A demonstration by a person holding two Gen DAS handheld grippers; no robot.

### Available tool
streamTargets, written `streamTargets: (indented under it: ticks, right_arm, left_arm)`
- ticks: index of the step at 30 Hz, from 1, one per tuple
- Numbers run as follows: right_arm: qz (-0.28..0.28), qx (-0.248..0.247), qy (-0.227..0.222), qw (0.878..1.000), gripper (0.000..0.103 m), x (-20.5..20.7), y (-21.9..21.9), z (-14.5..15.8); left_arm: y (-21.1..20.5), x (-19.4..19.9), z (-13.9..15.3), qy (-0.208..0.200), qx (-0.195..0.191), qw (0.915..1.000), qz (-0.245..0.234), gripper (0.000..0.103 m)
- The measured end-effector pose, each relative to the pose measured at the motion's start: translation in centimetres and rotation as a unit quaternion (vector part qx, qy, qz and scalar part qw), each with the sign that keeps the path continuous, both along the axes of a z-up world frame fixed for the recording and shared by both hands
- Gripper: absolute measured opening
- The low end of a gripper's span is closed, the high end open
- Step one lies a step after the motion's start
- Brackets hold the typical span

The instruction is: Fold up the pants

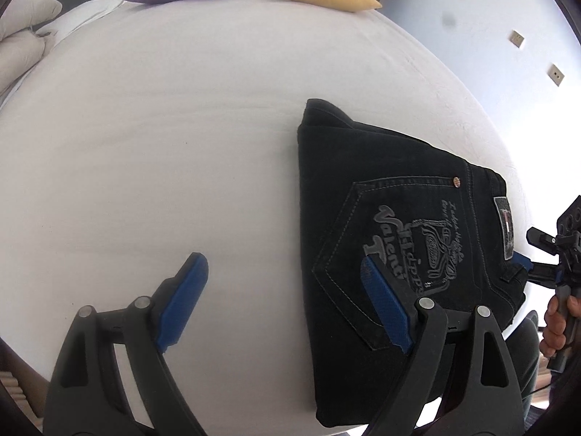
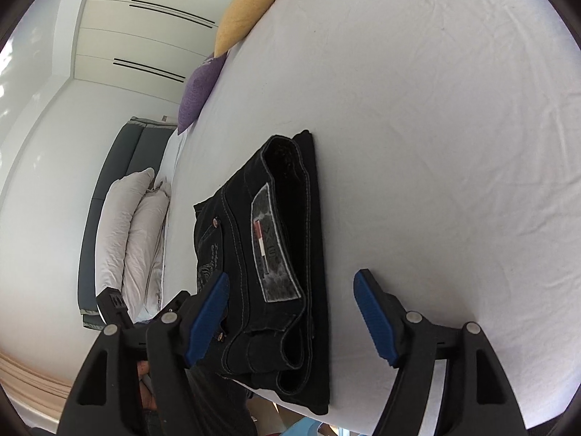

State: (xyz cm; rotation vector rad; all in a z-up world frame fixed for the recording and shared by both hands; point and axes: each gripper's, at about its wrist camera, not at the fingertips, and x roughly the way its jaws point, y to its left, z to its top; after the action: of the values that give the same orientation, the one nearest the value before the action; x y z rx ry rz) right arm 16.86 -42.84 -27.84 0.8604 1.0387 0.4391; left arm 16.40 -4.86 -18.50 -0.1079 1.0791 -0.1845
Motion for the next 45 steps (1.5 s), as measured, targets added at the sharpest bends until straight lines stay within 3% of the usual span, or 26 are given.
streamTargets:
  ticks: [7, 13, 15, 16, 17, 20, 21, 22, 25, 33, 45]
  right_arm:
    - [0.034, -0.019, 0.008, 0.999, 0.079, 2.5, 1.9, 0.0]
    - [0.068, -0.08, 0.013, 0.994, 0.081, 3.3, 4.3, 0.4]
    - [0.07, -0.087, 0.013, 0.994, 0.08, 3.3, 4.5, 0.4]
    - [0.069, -0.088, 0.014, 0.994, 0.077, 3.2, 4.6, 0.5]
    - [0.069, -0.092, 0.016, 0.993, 0.074, 3.1, 4.6, 0.5]
    - [0.062, -0.103, 0.02, 0.993, 0.06, 2.8, 4.6, 0.4]
    - [0.058, -0.113, 0.023, 0.992, 0.047, 2.8, 4.5, 0.4]
    - [0.058, -0.118, 0.022, 0.991, 0.037, 2.7, 4.5, 0.5]
    - [0.062, -0.139, 0.006, 0.988, 0.029, 2.4, 4.9, 1.2]
    - [0.065, -0.203, -0.053, 0.975, 0.019, 1.5, 7.0, 4.8]
    - [0.057, -0.229, -0.14, 0.962, 0.018, 2.9, 8.5, 10.3]
  left_arm:
    - [0.6, 3.0, -1.4, 0.044, -0.047, 0.9979, -0.012, 0.086]
    - [-0.5, 4.3, -2.4, 0.069, -0.061, 0.9953, -0.029, 0.083]
    - [-1.2, 4.2, -2.4, 0.071, -0.069, 0.9941, -0.046, 0.069]
    - [-1.5, 4.2, -2.3, 0.072, -0.074, 0.9933, -0.053, 0.057]
    - [-1.8, 4.2, -2.3, 0.073, -0.071, 0.9932, -0.057, 0.055]
    - [-2.4, 4.0, -2.1, 0.07, -0.058, 0.9937, -0.066, 0.046]
    - [-2.4, 4.0, -2.0, 0.069, -0.057, 0.9936, -0.069, 0.044]
    - [-2.4, 4.0, -1.8, 0.066, -0.055, 0.9939, -0.07, 0.037]
    - [-2.2, 4.0, -1.1, 0.056, -0.054, 0.9948, -0.065, 0.014]
    - [-0.8, 3.5, 1.3, 0.031, -0.084, 0.9938, -0.066, 0.01]
    - [-1.1, 5.7, 6.8, -0.033, -0.094, 0.9923, -0.074, 0.01]
